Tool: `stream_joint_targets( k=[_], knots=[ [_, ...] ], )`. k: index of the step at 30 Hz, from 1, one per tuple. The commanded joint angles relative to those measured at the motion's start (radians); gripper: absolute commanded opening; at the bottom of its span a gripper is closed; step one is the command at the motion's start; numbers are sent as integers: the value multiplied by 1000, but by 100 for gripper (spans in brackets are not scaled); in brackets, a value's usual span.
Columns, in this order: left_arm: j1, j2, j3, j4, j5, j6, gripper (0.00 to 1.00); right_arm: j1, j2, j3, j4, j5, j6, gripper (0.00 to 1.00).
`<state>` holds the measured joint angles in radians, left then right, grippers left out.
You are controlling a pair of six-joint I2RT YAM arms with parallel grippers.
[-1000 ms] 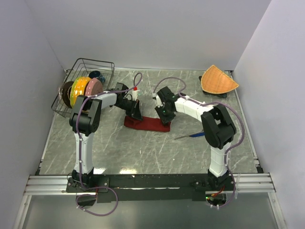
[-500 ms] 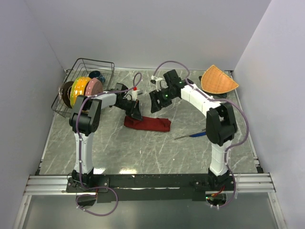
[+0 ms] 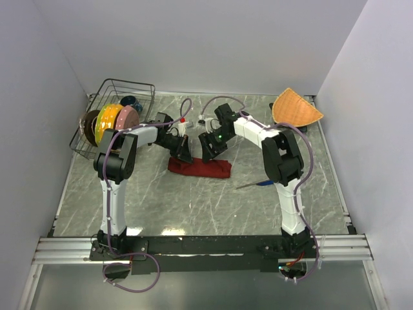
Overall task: Fold the napkin into a case and place the utensils inside
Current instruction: Turn over the smaller rectangle-folded napkin at the center of the board.
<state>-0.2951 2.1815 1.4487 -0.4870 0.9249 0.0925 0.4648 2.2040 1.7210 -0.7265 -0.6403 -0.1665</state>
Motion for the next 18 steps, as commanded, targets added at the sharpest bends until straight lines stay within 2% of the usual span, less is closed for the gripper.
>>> stream_joint_targets(
  k=[1, 12, 18],
  knots=[
    [-9, 66, -42, -68, -124, 47, 1, 8, 29, 54, -11, -16, -36, 65],
    [-22, 58, -40, -53, -123, 36, 1, 21, 46, 19, -25, 17, -71, 60],
    [-35, 61, -31, -47, -121, 27, 1, 23, 57, 8, -39, 4, -85, 51]
  ],
)
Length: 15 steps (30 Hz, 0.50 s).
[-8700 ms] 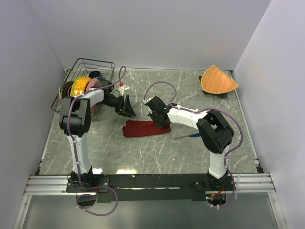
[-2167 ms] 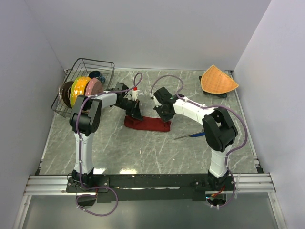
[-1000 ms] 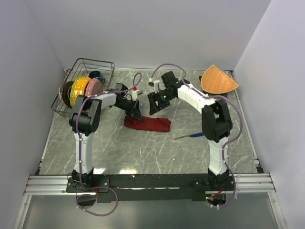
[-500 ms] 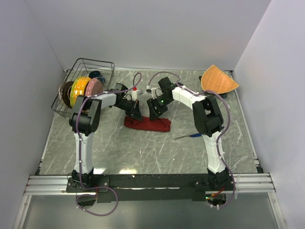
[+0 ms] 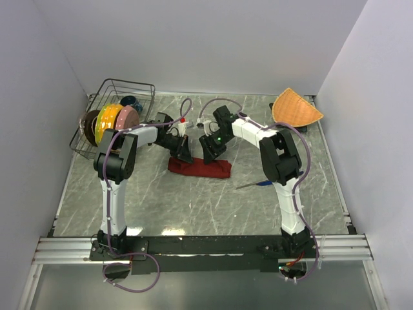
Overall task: Fold the napkin into a case and place the utensils inside
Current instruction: Turn over the smaller rectangle-folded napkin at the center of the board.
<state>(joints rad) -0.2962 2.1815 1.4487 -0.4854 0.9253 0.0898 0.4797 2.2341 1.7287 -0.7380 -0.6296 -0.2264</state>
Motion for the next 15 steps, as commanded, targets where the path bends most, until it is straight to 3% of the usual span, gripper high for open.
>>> stream_joint_targets(
  k=[1, 11, 15],
  knots=[
    [-37, 60, -30, -48, -123, 30, 1, 8, 27, -1, -27, -8, -27, 48],
    [-52, 54, -36, -21, -128, 2, 1, 8, 39, -18, -35, -25, -25, 38],
    [-55, 49, -37, -18, -125, -2, 1, 8, 42, -18, -37, -25, -19, 20]
  ],
)
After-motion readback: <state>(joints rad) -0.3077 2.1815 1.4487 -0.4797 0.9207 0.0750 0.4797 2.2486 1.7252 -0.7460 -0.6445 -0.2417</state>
